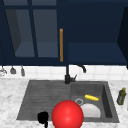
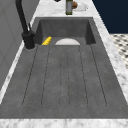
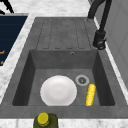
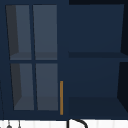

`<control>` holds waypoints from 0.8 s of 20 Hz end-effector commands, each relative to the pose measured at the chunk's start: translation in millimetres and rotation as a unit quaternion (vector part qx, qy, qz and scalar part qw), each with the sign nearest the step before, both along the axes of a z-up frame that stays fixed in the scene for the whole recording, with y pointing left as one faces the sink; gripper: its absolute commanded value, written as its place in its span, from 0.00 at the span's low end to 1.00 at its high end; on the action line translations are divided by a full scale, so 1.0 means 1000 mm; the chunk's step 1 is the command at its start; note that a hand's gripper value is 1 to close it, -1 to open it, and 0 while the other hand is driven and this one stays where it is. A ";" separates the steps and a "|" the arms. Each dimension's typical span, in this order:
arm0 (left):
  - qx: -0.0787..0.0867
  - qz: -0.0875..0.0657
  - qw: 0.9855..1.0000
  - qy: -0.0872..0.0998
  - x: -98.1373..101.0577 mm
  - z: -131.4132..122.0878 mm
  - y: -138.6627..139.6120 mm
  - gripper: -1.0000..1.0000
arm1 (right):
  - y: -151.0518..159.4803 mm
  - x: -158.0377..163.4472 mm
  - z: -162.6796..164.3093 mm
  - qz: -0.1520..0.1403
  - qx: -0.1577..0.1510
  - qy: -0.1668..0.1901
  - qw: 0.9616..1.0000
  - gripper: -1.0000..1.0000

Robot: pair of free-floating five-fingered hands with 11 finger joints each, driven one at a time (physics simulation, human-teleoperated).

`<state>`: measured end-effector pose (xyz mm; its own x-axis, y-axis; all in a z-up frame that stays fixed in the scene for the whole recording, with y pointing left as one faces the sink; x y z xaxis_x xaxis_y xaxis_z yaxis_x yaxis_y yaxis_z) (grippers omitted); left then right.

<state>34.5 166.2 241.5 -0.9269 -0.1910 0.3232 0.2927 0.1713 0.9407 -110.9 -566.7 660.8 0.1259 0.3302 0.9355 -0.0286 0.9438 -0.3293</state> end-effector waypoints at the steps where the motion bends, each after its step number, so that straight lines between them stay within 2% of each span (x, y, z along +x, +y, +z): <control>1: 0.000 0.000 1.000 0.000 0.000 0.000 0.000 0.50 | -0.031 0.012 -0.004 0.000 0.000 0.000 1.000 1.00; 7: 0.000 0.000 1.000 0.000 0.000 0.000 0.000 0.50 | -0.069 0.030 -0.008 0.058 0.008 0.009 0.998 1.00; 10: 0.000 0.000 1.000 0.000 0.000 0.000 0.000 0.50 | -0.083 0.037 -0.011 0.090 0.014 0.020 0.996 1.00; 12: 0.000 0.000 1.000 0.000 0.000 0.000 0.000 0.50 | -0.088 0.031 -0.012 0.111 0.015 0.028 0.993 1.00; 16: 0.000 0.000 1.000 0.000 0.000 0.000 0.000 0.50 | -0.105 0.031 -0.012 0.124 0.021 0.029 0.992 1.00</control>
